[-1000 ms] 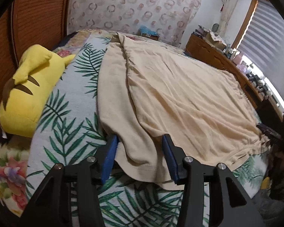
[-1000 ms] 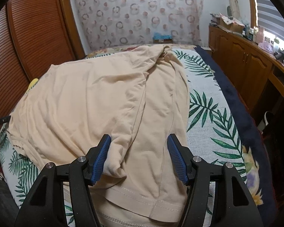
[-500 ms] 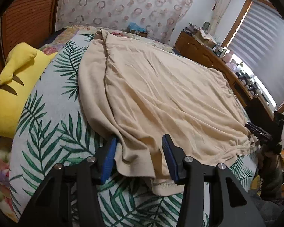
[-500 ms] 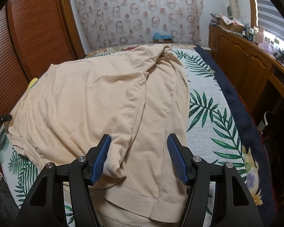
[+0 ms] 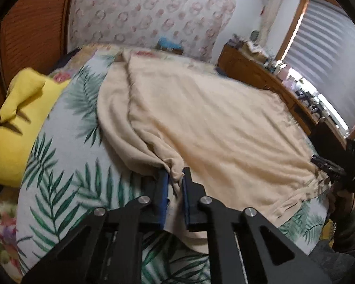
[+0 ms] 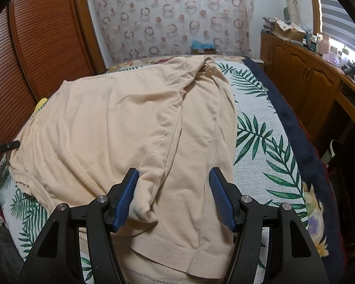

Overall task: Fold small clothes
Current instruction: 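Grasp the shirt edge with the left gripper and lift it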

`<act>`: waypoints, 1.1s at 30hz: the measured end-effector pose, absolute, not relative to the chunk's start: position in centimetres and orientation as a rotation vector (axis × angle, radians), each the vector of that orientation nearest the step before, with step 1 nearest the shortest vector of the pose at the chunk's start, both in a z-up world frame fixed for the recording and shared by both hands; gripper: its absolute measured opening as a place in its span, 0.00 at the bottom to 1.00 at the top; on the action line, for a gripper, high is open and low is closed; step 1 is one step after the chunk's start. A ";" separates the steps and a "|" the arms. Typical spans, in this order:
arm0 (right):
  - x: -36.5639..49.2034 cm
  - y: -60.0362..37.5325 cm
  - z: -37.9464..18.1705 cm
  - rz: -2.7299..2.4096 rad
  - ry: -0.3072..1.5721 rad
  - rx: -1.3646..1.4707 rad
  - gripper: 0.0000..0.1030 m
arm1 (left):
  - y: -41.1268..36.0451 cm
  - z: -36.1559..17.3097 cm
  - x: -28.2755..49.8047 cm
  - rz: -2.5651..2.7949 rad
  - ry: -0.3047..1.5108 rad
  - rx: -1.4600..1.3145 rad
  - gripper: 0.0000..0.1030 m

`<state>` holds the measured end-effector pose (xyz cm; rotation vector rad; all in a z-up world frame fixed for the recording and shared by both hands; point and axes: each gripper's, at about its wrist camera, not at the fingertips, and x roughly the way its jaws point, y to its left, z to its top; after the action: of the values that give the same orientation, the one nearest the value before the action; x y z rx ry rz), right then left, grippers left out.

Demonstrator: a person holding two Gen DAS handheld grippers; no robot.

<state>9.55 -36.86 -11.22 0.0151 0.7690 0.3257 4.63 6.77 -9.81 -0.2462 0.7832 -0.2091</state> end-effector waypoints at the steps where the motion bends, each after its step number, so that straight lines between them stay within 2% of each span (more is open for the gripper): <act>1: 9.5 -36.8 -11.2 0.326 0.769 0.016 0.62 | 6.3 -9.1 4.7 -0.217 0.763 -0.239 0.06; 12: 9.5 -36.9 -11.2 0.325 0.769 0.018 0.62 | -3.1 -1.0 6.8 -0.463 0.599 -0.150 0.05; 24: 9.5 -36.8 -11.2 0.327 0.768 0.025 0.62 | -13.8 3.4 8.5 -0.682 0.583 0.005 0.06; 31: 9.6 -36.8 -11.3 0.330 0.765 0.040 0.61 | -15.7 2.8 8.4 -0.686 0.636 0.069 0.26; 33: 9.6 -36.7 -11.3 0.330 0.764 0.039 0.61 | -15.6 3.0 7.8 -0.680 0.626 0.072 0.28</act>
<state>9.55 -36.70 -11.30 0.0389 0.7643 0.3299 7.80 -15.56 2.97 0.0725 0.6263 -0.6805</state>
